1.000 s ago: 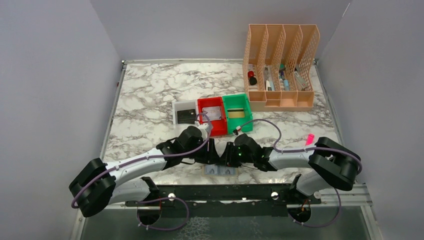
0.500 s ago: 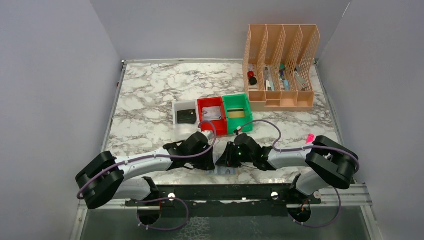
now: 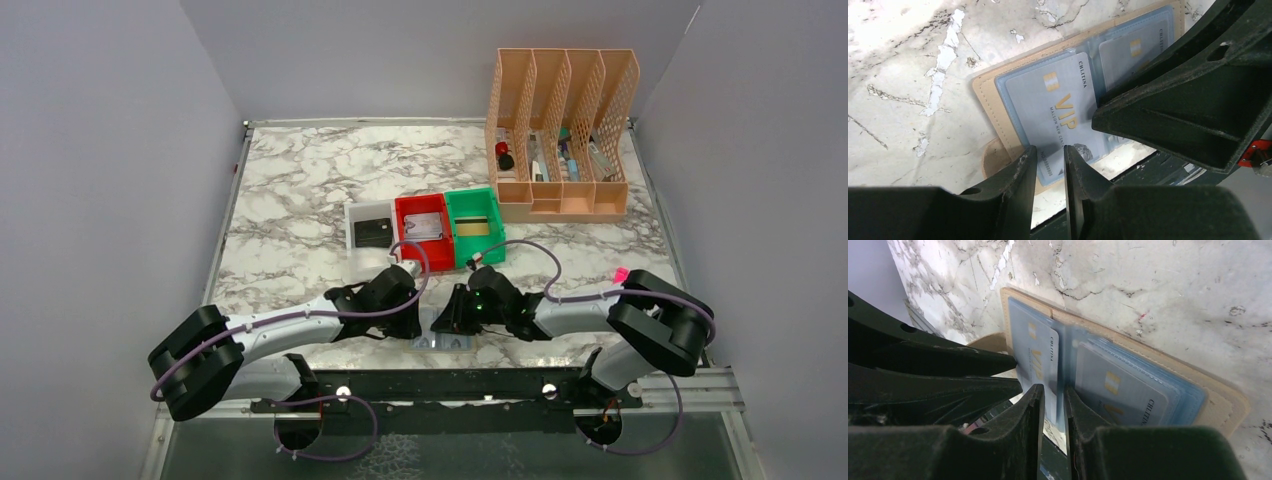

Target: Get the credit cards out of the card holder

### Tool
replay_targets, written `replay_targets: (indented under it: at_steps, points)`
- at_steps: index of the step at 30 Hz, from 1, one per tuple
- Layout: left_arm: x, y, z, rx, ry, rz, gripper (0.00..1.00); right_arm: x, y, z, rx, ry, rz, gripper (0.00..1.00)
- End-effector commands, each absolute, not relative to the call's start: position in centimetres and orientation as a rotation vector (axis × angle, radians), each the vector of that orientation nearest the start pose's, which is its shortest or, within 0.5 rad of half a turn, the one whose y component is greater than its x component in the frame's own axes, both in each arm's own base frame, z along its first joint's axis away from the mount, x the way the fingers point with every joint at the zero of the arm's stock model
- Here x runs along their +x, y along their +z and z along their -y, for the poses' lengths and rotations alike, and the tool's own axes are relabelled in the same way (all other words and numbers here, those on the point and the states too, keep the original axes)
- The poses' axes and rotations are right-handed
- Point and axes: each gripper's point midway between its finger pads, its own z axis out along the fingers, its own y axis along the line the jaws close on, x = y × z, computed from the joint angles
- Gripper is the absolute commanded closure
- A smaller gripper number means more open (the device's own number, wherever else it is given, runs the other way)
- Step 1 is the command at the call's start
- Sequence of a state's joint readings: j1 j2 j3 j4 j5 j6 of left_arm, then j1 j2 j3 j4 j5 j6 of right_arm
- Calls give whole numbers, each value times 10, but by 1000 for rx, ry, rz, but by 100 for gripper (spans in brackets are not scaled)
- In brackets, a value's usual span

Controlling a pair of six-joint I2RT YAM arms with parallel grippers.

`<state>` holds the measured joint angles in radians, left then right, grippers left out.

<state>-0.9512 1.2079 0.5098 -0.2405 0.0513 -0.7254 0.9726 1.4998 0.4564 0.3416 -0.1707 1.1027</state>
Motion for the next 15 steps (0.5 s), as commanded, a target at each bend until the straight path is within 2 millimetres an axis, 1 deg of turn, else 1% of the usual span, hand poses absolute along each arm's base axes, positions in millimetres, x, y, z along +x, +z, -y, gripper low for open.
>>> replay_targets:
  at_steps: [1,10,13,15]
  points:
    - [133,30,246,297,-705,-2622,72,136,22,-327,46,1190,-2625,76]
    - [127,21,241,293,-703,-2645,76,137,35,-336,18,1282,-2583,86]
    - [127,19,240,290,-693,-2647,77,138,37,-336,24,1282,-2579,90]
    - [127,18,239,293,-685,-2648,78,138,37,-333,34,1267,-2582,90]
